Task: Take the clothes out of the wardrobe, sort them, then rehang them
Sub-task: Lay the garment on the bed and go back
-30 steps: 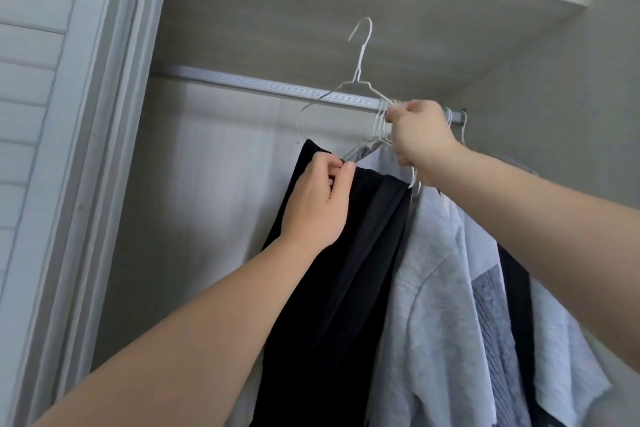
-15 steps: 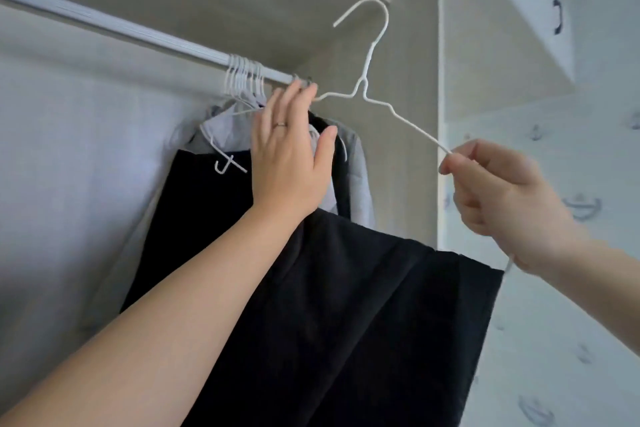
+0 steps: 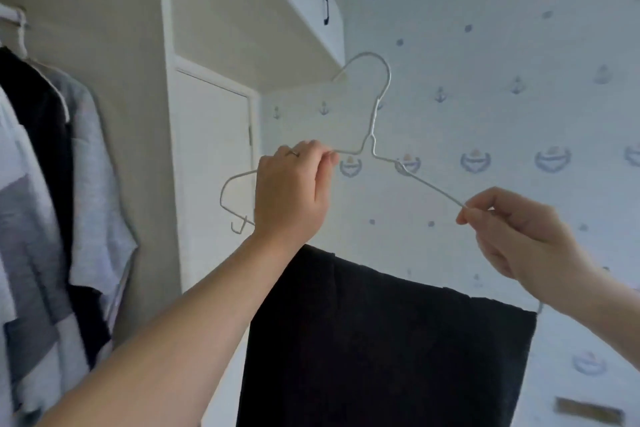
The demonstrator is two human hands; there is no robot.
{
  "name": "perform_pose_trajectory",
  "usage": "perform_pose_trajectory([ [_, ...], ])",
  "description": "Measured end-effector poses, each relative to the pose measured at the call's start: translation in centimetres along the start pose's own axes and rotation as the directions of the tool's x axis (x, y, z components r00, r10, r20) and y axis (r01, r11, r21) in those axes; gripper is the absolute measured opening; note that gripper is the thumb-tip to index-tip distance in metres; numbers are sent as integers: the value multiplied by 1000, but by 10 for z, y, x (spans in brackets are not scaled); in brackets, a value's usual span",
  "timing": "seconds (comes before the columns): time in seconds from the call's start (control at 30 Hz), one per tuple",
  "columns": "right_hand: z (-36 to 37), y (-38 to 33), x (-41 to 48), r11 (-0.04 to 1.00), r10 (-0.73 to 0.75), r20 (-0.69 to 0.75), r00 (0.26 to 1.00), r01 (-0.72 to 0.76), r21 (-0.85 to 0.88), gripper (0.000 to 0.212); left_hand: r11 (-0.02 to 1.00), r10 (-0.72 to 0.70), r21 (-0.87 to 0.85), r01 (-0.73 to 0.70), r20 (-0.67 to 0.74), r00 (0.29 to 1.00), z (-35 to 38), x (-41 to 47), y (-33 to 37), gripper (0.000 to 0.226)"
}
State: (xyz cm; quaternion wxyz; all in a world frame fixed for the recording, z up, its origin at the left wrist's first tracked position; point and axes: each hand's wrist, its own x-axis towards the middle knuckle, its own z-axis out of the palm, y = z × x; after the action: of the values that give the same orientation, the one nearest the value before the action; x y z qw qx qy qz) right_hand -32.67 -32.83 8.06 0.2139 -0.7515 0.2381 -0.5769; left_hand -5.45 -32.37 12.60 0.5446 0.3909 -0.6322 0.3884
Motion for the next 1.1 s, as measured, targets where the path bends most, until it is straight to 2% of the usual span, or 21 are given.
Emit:
perform_pose_trajectory([
  [0.23, -161, 49, -69, 929, 191, -135, 972, -223, -295, 13, 970, 30, -245, -10, 77, 997, 140, -35, 131, 17],
  [0.4, -263, 67, -130, 771, 283, -295, 913, -400, -496, 11, 886, 50, -463, 27, 153, 987, 228, -64, 237, 21],
  [0.6, -348, 59, -208, 572, 300, -530, 793, -594, -565, 17, 721, 173, -691, 53, 253, 952, 302, -89, 362, 34],
  [0.77, -389, 35, -280, 343, 319, -729, 606, -791, -507, 20, 512, 304, -854, 87, 275, 912, 338, -112, 466, 30],
  [1.0, -376, -9, -377, 32, 147, -936, 320, -947, -319, 16, 153, 498, -978, 140, 198, 844, 336, -161, 583, 26],
  [1.1, -352, -28, -416, -47, 88, -974, 207, -976, -211, 16, -24, 574, -984, 179, 133, 808, 321, -189, 621, 26],
])
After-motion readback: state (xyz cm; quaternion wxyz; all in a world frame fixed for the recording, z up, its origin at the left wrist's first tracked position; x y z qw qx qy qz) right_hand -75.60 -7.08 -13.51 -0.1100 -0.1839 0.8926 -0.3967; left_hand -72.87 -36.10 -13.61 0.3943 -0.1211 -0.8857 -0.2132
